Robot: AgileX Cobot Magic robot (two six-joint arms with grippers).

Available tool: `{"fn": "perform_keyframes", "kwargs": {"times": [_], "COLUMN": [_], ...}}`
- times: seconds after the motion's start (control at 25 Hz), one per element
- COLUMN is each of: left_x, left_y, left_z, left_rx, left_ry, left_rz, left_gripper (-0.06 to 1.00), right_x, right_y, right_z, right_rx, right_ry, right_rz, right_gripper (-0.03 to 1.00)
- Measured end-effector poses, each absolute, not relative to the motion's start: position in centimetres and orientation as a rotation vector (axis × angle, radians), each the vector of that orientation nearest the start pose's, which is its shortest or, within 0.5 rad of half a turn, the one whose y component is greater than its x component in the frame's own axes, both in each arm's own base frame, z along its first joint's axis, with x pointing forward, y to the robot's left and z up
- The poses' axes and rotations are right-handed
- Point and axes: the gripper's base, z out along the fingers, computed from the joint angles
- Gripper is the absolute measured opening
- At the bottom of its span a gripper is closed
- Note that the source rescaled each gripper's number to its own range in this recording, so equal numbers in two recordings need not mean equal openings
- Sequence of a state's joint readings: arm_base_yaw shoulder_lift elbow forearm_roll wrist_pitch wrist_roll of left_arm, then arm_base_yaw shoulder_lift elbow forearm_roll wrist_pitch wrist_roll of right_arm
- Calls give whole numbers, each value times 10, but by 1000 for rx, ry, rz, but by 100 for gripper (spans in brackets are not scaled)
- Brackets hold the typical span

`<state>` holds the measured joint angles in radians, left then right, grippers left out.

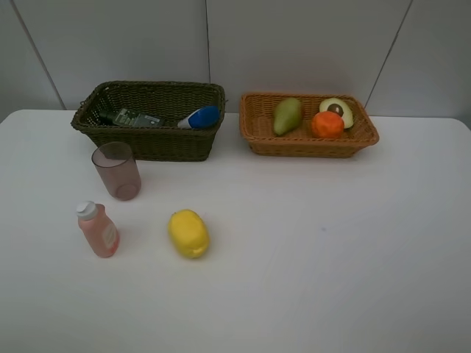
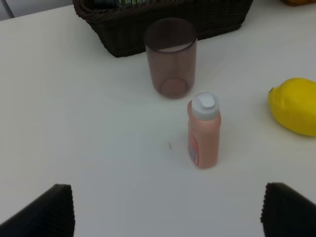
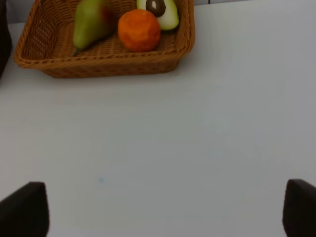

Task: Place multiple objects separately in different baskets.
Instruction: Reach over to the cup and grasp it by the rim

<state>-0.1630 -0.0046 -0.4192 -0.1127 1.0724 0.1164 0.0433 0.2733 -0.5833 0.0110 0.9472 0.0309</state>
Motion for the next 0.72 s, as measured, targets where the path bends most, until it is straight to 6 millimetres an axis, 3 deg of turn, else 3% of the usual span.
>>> {"fn": "perform_keyframes", "kwargs": {"times": [0.4, 0.72], "left_x": [1, 1], "left_y": [-9, -9], "left_z": [254, 254], "left_rx": [298, 298], "left_ry": [2110, 2110], "left_rz": [-165, -165], "left_gripper": [100, 100], "right_x": [-7, -7], "right_y": [0, -1], "right_z": [303, 287], "right_rx": [-78, -81], "right_ry": [1906, 1984], "right_rz": [14, -3], "right_gripper": [100, 100]}}
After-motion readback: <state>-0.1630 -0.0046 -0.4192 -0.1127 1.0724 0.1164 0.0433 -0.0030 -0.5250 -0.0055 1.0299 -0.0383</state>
